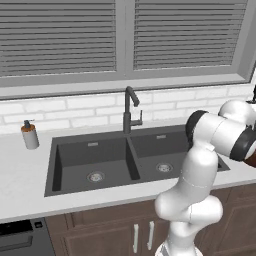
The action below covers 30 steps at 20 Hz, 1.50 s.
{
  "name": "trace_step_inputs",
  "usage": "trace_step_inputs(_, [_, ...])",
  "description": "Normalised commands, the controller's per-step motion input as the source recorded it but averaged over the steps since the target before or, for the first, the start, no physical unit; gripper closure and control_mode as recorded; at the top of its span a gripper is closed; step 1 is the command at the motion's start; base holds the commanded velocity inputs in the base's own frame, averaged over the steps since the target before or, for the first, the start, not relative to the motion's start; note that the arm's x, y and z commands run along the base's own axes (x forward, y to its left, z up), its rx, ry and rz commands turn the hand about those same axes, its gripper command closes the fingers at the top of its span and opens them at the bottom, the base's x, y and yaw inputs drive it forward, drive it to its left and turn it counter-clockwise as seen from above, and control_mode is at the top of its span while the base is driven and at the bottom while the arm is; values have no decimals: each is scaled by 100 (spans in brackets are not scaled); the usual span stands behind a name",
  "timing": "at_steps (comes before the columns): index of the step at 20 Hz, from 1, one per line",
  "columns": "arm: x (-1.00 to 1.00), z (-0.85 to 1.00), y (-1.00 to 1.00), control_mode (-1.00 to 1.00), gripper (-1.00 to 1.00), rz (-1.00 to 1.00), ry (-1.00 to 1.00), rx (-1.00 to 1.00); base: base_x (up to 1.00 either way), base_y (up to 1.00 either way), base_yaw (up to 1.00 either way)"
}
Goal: Pick the squash from the sink and place it in the bowl. Then pick the bowl and place it in the microwave. Then close the microwave door and press the start button.
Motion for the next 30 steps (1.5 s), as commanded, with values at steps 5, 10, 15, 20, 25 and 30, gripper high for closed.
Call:
trace_step_inputs(5, [21,0,-43,-100,-100,13,0,0,0,0,0])
trace_step_inputs(10, [5,-26,-22,-100,-100,14,0,0,0,0,0])
trace_step_inputs(15, [0,-37,0,-100,100,14,-1,0,0,0,0])
trace_step_inputs(20, [-1,-30,7,-100,100,2,0,0,0,0,0])
trace_step_inputs(25, [-23,21,4,-100,100,0,-2,0,0,0,0])
trace_step_inputs(30, [-46,88,19,-100,100,0,-12,0,0,0,0])
